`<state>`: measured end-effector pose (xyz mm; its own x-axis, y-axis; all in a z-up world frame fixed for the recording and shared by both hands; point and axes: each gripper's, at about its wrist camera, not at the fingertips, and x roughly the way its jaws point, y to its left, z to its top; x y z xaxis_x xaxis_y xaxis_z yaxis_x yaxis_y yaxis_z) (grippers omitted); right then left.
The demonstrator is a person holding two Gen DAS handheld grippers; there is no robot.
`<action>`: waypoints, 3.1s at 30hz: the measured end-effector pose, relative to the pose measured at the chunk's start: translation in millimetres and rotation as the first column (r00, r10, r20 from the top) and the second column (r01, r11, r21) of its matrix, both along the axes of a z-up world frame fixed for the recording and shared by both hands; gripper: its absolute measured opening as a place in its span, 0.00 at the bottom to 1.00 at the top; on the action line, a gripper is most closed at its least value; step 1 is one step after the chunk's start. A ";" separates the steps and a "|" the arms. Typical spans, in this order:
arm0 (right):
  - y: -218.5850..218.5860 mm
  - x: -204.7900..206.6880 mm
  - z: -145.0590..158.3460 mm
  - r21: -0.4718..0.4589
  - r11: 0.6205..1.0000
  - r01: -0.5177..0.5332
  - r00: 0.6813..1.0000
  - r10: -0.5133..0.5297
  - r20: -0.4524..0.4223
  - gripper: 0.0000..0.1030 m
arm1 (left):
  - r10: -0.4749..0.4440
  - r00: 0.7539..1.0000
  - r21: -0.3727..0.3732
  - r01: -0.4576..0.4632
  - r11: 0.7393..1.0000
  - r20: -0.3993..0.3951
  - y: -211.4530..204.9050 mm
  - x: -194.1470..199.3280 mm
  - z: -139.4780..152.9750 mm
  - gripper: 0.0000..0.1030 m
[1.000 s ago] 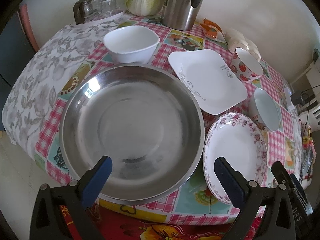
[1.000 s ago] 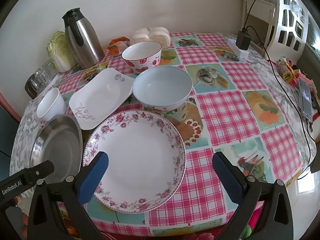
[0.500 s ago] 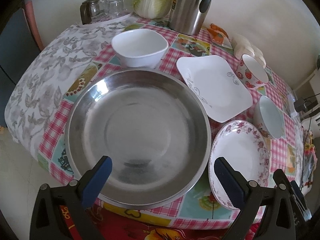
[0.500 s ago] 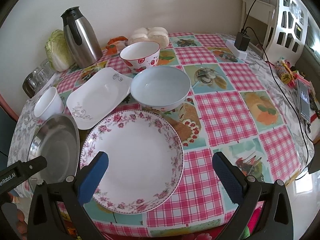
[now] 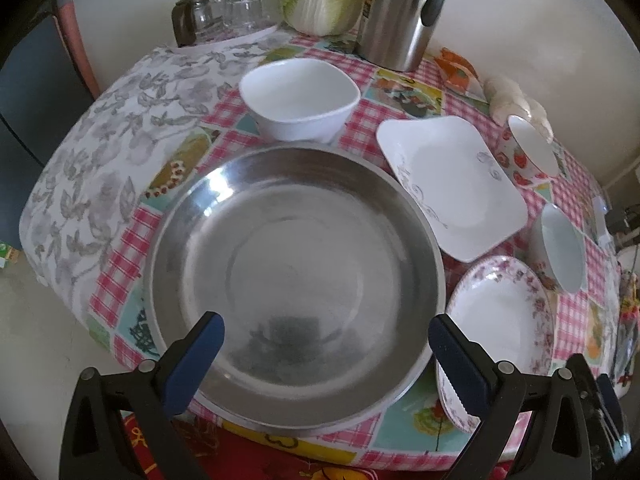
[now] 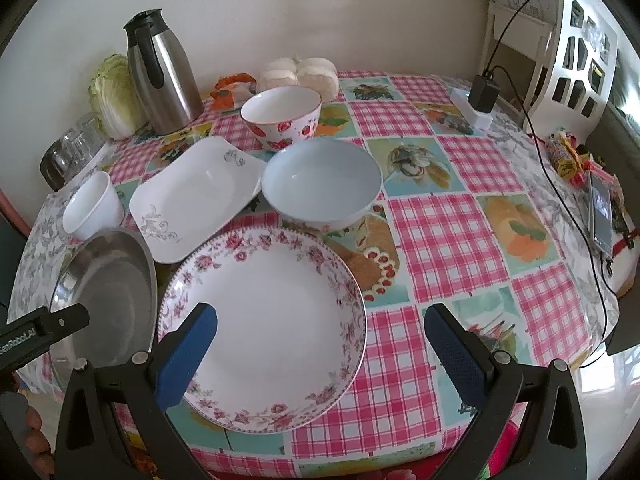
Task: Organize plates and bowls
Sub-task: 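Move both tools to the steel basin rim and close on it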
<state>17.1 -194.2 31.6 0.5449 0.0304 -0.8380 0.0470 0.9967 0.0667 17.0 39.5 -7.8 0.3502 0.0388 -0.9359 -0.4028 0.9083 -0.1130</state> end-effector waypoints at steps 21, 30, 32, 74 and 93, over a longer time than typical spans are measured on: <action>52.8 63.3 19.0 0.121 0.983 -0.137 0.989 0.129 0.072 1.00 | 0.184 0.982 -0.030 -0.182 0.983 0.043 56.5 42.1 2.3 1.00; 71.2 67.0 -10.0 0.186 0.968 -0.167 0.986 0.167 0.015 1.00 | 0.290 0.957 -0.058 -0.291 0.955 -0.021 104.8 24.1 -19.8 1.00; 77.5 66.3 -15.2 0.202 0.963 -0.181 0.983 0.184 0.003 1.00 | 0.296 0.955 -0.069 -0.298 0.952 -0.032 112.3 20.5 -23.5 1.00; 137.7 67.1 -67.8 0.346 0.886 -0.309 0.917 0.374 -0.139 0.46 | 0.270 0.957 -0.135 -0.283 0.949 -0.110 148.8 9.5 -66.4 0.89; 129.6 69.5 -69.6 0.417 0.864 -0.284 0.919 0.368 -0.138 0.46 | 0.285 0.951 -0.116 -0.298 0.947 -0.117 144.6 12.5 -71.7 0.89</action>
<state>86.6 -64.6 -38.0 0.2637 0.5152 -0.8155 -0.2213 0.8552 0.4687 29.5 184.1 -79.5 0.2486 0.0003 -0.9686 -0.6628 0.7293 -0.1699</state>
